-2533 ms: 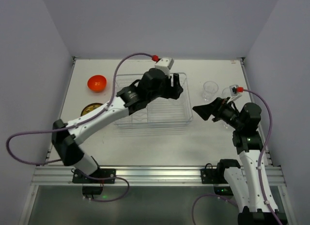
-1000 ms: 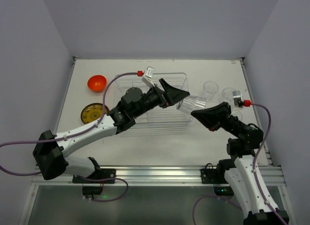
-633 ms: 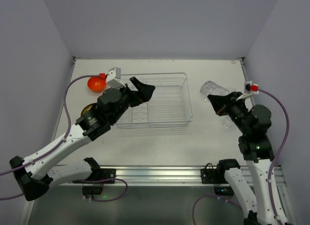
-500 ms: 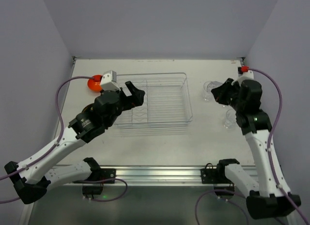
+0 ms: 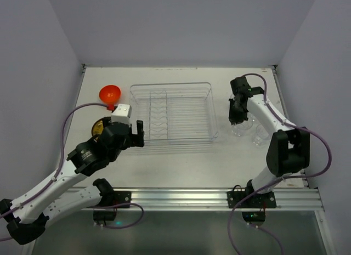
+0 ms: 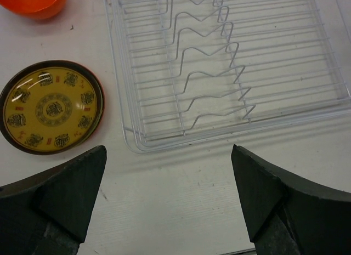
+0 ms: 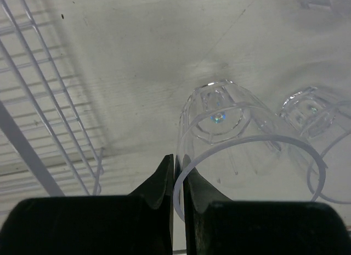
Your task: Unload the mixed dishes from the dish rack
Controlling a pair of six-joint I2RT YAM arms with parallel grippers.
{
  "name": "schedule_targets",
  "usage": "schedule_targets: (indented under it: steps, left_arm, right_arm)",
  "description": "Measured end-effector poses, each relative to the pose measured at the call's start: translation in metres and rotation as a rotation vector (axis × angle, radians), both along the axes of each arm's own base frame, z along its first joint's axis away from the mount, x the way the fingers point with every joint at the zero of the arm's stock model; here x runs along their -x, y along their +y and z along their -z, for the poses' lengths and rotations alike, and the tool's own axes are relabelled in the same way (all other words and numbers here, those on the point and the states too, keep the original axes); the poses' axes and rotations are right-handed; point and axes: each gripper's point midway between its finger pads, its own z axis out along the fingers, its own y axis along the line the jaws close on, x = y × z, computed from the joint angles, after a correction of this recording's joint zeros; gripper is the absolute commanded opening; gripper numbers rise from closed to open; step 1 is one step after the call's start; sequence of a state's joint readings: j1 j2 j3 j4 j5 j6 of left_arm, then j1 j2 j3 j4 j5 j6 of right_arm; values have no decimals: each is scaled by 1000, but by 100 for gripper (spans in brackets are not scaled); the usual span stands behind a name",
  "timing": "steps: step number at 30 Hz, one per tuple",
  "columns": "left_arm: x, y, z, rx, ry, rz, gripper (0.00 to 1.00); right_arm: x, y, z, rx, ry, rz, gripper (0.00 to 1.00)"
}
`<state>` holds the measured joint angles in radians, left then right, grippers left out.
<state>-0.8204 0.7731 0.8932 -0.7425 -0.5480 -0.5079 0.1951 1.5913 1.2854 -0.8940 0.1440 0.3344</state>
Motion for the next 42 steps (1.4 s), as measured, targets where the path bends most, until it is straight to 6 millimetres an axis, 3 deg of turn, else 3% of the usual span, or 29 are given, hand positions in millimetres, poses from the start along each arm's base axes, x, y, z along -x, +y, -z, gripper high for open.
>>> schedule_targets:
  steps: [7, 12, 13, 16, 17, 22, 24, 25, 26, 30, 32, 35, 38, 42]
  left_arm:
    - [-1, 1, 9, -31, -7, 22, 100]
    - [2, 4, 2, -2, -39, 23, 100]
    - [2, 4, 1, 1, -46, 24, 100]
    - [2, 5, -1, 3, -52, 21, 100]
    - [1, 5, 0, 0, -50, 16, 100]
    - [-15, 27, 9, -30, -18, -95, 100]
    - [-21, 41, 11, -34, -10, -159, 100]
    - [-24, 50, 11, -32, -11, -195, 100]
    - [-26, 58, 9, -25, -16, -227, 100]
    - [-31, 86, -5, 26, -69, -338, 100]
    - [-31, 100, -14, 44, -103, -386, 100]
    - [-27, 110, -22, 44, -138, -420, 100]
    - [-22, 120, -29, 13, -169, -439, 100]
    - [-11, 128, -46, -7, -242, -429, 100]
  right_arm:
    - [-2, 11, 30, 29, 115, -37, 3]
    - [1, 10, 46, 46, 178, -46, 5]
    - [-1, 10, 46, 47, 176, -47, 13]
    - [-3, 11, 45, 48, 170, -47, 57]
    - [-3, 10, 45, 53, 168, -44, 67]
    - [-4, 12, 33, 60, 134, -54, 73]
    - [-4, 12, 16, 55, 88, -54, 77]
    - [-3, 11, 2, 52, 46, -52, 93]
    - [-3, 10, -16, 44, -12, -43, 99]
    - [7, 4, -120, -33, -414, -11, 99]
    - [32, -6, -174, -84, -673, 16, 99]
    - [91, -23, -230, -146, -1000, 18, 99]
    - [143, -37, -258, -156, -1203, -9, 99]
    - [168, -52, -261, -118, -1247, 13, 99]
